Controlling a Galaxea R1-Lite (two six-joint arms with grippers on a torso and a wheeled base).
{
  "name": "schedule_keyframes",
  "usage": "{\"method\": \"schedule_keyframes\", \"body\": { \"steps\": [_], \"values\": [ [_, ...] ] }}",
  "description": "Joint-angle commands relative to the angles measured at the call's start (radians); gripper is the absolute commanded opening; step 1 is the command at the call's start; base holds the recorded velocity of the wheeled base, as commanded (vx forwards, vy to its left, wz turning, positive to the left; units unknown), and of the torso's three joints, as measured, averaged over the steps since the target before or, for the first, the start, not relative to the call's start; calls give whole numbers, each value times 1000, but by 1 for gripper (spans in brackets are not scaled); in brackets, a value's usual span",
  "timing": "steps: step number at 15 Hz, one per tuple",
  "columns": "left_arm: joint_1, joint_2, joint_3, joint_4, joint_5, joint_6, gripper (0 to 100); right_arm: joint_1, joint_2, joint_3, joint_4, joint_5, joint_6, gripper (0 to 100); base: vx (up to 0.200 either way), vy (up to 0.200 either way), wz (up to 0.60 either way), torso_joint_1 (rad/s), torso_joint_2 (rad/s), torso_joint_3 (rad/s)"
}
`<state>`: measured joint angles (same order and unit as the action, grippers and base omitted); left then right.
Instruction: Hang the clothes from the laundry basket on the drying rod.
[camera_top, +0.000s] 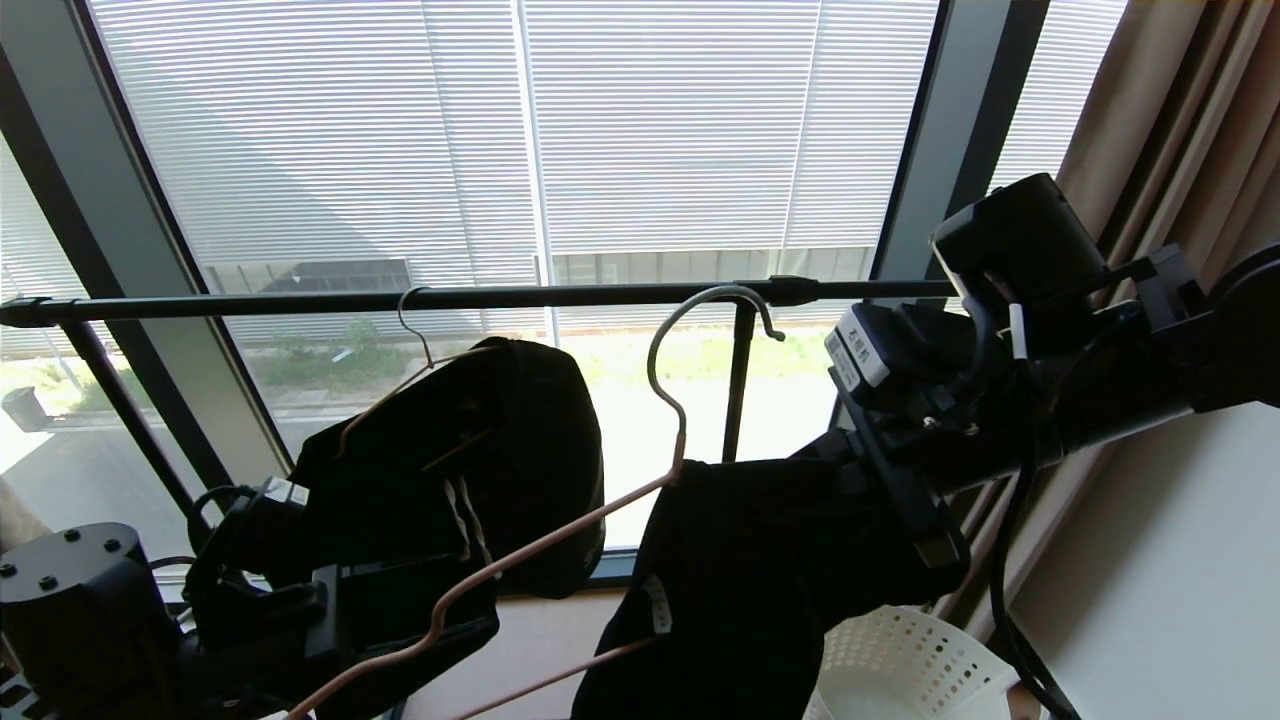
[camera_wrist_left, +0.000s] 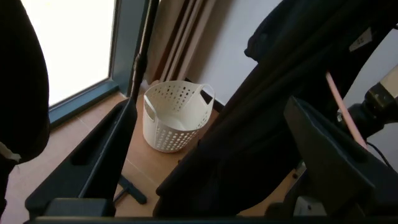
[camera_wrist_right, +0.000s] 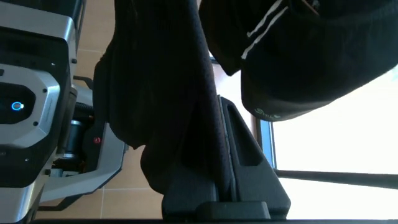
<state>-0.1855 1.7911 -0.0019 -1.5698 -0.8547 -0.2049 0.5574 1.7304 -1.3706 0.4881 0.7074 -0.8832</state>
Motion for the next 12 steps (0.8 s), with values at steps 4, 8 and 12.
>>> {"method": "schedule_keyframes", "body": {
  "steps": [4,8,12],
  "values": [
    [-94,24,2,-1,0,22,100,21,24,-10,-23,-2,6,0,0,0,0,0,0,0],
    [-147,25,2,-1,0,24,100,21,44,-24,-31,-5,32,0,0,0,0,0,0,0],
    [-187,76,2,-1,2,28,100,16,57,-28,-56,-6,44,0,0,0,0,0,0,0]
  ]
}}
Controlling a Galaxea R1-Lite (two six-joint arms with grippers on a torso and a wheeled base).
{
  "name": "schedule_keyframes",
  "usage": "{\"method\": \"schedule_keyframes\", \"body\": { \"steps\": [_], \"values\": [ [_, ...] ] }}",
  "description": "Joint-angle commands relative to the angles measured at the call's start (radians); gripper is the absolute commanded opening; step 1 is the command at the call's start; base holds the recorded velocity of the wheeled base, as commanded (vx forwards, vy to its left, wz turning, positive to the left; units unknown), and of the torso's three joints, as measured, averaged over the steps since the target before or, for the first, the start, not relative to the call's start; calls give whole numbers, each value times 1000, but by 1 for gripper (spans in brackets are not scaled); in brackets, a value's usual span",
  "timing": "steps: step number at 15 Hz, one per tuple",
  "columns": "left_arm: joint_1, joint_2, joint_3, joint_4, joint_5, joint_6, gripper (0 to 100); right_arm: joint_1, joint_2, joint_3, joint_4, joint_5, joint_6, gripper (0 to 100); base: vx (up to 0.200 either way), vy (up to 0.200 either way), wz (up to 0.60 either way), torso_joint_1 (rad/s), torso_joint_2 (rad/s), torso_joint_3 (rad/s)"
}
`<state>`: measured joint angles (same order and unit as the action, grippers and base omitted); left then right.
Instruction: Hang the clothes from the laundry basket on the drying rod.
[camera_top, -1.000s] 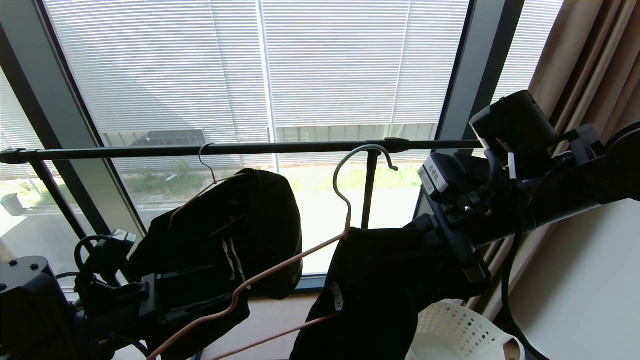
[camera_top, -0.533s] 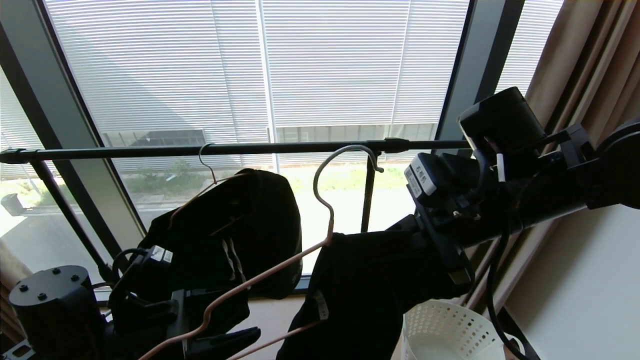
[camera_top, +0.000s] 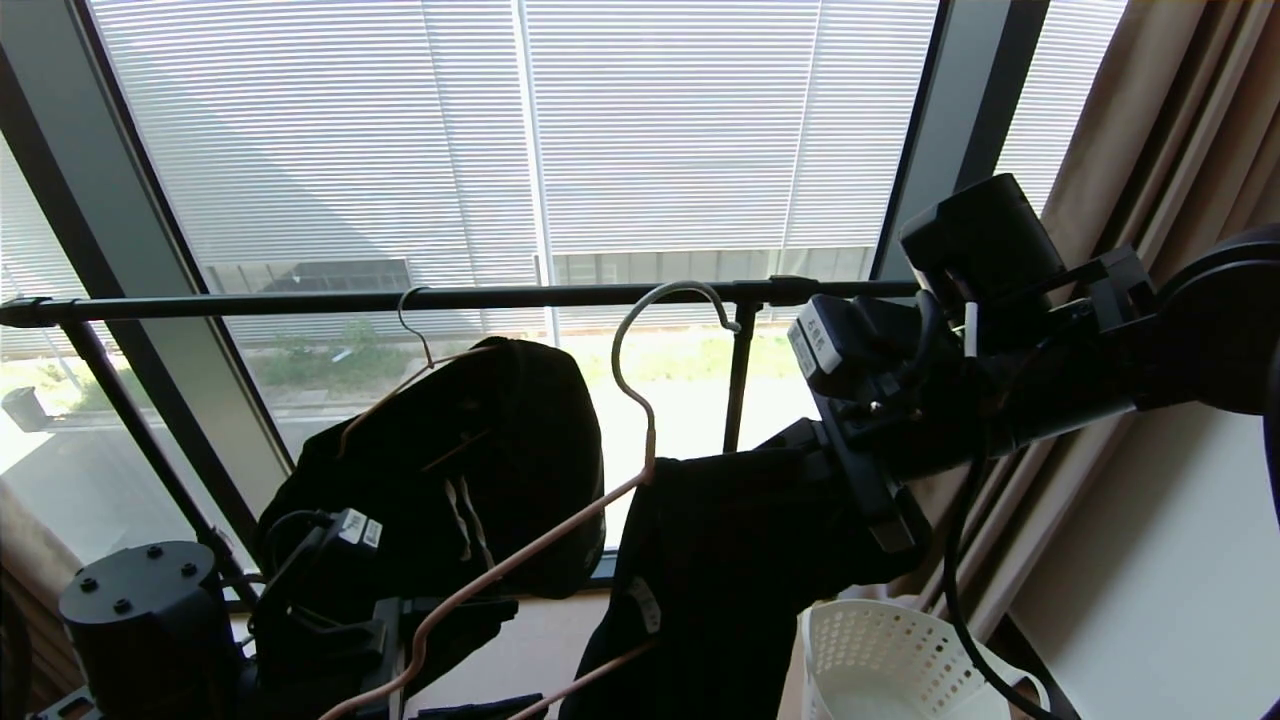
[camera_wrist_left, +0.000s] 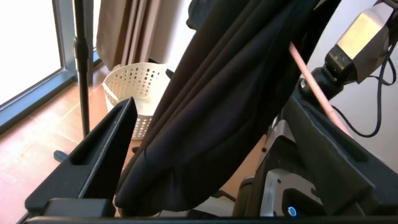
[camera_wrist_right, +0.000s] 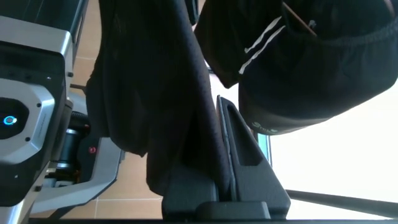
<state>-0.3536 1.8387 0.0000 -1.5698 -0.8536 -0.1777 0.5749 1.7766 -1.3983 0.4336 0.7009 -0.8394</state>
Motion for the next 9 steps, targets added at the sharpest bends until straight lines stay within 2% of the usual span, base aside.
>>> {"method": "schedule_keyframes", "body": {
  "steps": [1,5,7,9],
  "values": [
    [-39,53,0,-1,1,17,100,-7,9,-2,-6,3,3,0,0,0,0,0,0,0],
    [-34,74,-26,-1,2,27,100,-10,-9,1,-6,9,3,0,0,0,0,0,0,0],
    [16,73,-26,-1,-1,26,100,-15,-13,2,-6,9,5,0,0,0,0,0,0,0],
    [16,77,-21,-1,-1,33,100,-38,-8,-5,-9,11,19,0,0,0,0,0,0,0]
  ]
}}
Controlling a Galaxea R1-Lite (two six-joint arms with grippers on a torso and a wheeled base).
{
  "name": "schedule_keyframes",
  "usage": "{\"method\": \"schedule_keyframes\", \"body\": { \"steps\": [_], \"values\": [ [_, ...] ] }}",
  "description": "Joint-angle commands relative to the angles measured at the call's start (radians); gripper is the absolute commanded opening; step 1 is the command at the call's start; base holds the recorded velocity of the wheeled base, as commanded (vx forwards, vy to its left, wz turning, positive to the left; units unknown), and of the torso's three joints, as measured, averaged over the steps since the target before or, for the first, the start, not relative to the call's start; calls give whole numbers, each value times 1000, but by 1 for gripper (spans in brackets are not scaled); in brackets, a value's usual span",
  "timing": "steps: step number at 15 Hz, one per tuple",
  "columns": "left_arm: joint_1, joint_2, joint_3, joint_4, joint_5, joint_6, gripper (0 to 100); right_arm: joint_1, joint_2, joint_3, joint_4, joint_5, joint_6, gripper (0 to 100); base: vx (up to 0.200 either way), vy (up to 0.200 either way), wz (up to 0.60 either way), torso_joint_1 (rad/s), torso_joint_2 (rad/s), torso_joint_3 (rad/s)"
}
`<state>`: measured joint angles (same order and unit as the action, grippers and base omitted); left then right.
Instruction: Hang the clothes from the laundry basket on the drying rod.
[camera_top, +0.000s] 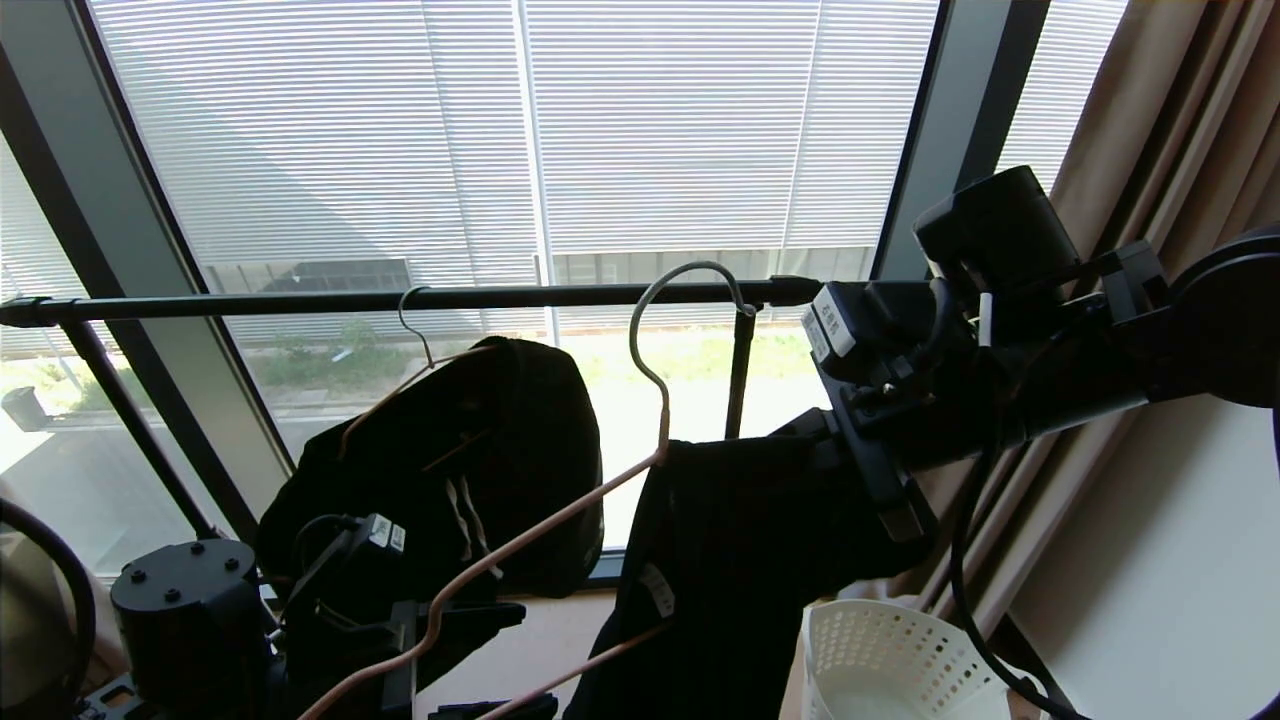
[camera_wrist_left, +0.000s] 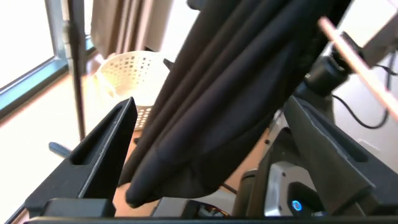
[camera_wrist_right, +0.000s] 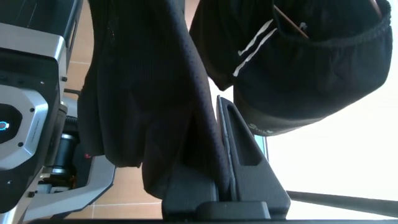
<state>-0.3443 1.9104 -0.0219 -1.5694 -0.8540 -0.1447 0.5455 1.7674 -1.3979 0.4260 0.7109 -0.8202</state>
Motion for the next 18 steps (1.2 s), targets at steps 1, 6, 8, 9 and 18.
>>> {"method": "schedule_keyframes", "body": {
  "steps": [1,6,8,9,18],
  "values": [
    [5,7,-4,-1,0,4,100,-10,4,-10,-7,1,10,0,0,0,0,0,0,0],
    [-56,39,-50,-1,0,11,100,-9,32,-26,-49,-1,46,0,0,0,0,0,0,0],
    [-62,38,-59,-1,0,10,100,-6,37,-30,-49,-1,49,0,0,0,0,0,0,0],
    [-64,38,-61,-1,0,10,100,-4,37,-33,-49,-1,49,0,0,0,0,0,0,0],
    [-98,58,-64,-1,3,10,0,27,30,-41,-49,19,49,0,0,0,0,0,0,0]
  ]
}}
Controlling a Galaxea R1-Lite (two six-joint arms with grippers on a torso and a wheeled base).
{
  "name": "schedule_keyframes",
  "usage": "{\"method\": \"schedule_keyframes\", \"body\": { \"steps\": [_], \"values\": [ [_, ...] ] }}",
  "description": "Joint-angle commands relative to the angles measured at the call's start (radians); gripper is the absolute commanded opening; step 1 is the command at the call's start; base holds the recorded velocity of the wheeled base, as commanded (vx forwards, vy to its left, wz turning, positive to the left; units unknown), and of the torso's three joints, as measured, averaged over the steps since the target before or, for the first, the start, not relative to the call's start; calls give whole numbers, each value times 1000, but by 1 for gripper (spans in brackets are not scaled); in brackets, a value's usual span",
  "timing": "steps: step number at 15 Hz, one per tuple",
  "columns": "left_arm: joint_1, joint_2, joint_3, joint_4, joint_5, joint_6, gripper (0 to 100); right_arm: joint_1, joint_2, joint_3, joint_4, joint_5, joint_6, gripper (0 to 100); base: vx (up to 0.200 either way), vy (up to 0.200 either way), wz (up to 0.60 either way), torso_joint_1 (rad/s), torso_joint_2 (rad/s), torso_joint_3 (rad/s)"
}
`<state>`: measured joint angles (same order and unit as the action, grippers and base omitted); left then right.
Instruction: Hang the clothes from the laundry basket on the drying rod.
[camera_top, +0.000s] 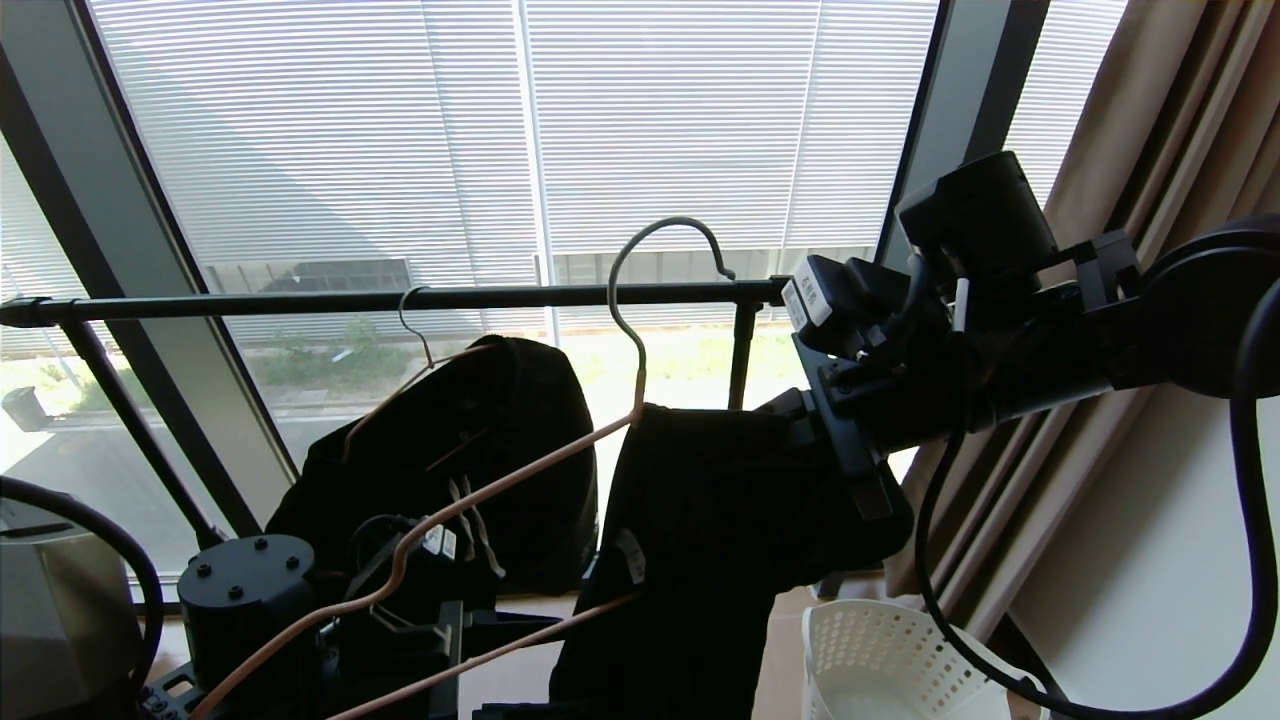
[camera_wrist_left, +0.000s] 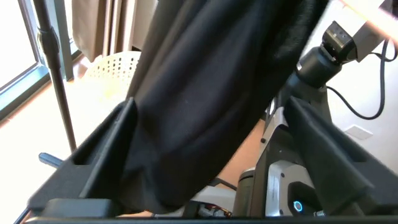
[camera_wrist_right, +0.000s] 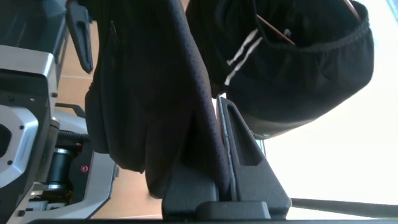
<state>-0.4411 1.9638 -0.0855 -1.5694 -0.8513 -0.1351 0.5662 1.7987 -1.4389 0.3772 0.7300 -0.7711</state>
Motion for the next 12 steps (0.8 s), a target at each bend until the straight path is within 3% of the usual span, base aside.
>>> {"method": "schedule_keyframes", "body": {
  "steps": [1,4,12],
  "values": [
    [-1,4,0,-1,0,0,0,6,-1,0,0,0,-1,0,0,0,0,0,0,0],
    [15,3,3,-1,1,2,0,-5,-7,12,2,2,-1,0,0,0,0,0,0,0],
    [71,-2,-2,-1,1,3,0,-138,-68,97,-1,-1,-2,0,0,0,0,0,0,0]
  ]
}}
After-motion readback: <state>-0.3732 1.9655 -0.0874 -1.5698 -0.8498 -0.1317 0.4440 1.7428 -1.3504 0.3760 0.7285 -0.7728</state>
